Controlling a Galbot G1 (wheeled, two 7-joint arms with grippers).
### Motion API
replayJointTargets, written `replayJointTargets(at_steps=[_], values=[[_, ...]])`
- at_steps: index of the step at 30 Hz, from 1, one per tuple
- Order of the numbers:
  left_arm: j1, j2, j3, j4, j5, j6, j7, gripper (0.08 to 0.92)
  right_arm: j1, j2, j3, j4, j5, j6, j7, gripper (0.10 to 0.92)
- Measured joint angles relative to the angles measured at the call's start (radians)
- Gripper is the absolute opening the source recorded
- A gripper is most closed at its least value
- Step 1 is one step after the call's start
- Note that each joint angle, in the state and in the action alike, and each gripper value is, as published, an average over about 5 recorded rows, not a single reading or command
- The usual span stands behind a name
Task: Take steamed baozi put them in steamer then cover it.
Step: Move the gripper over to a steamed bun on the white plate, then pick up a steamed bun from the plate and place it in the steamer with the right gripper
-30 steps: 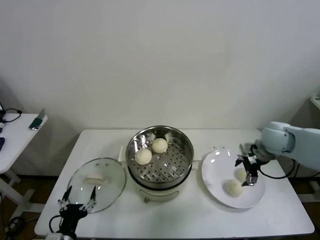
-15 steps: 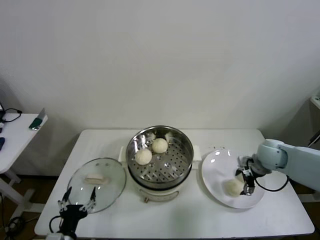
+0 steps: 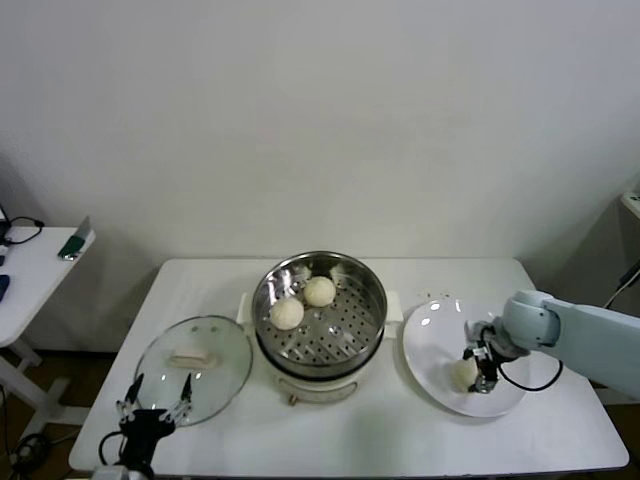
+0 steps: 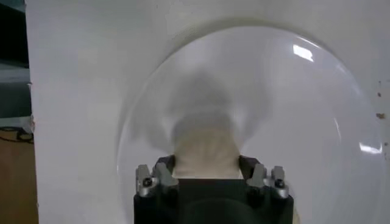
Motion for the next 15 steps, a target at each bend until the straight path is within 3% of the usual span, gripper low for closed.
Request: replayJointTargets(at_steps=[8,15], values=[[0.000,0.000,0.002,-0.003,0.000,0.003,0.000,0.823,0.189,0.042,-0.111,0.013,-0.013,0.078,-0.051,0.652],[-0.001,0.002,0.002,-0.003,0.001,0.003,0.000,0.823,0.498,0.165,-0.236,0.004,0.016,0.254,-0.129,0.653]])
